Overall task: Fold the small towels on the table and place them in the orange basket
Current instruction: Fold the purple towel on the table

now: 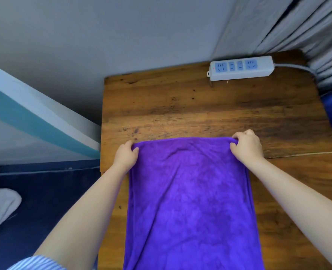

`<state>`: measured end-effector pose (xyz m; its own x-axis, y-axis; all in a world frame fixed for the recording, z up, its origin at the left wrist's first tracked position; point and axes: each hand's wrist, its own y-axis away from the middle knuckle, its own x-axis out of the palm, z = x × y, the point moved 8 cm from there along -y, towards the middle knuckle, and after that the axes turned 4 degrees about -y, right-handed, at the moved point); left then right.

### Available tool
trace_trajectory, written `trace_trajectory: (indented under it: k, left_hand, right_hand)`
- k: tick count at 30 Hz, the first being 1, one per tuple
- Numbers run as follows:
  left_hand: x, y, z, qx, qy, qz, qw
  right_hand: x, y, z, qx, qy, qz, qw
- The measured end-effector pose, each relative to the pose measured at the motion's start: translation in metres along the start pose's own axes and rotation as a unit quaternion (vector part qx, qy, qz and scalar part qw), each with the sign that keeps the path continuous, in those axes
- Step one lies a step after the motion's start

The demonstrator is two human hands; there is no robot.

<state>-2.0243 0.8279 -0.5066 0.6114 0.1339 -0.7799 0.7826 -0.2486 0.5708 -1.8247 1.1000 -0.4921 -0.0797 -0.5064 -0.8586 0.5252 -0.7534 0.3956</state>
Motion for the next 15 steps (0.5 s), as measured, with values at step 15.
trace_trajectory:
  k: [15]
  left_hand:
    - [-0.031, -0.006, -0.002, 0.081, 0.057, -0.003, 0.995]
  right_hand:
    - [-0.015, 0.004, 0.024, -0.052, 0.023, 0.152, 0.987]
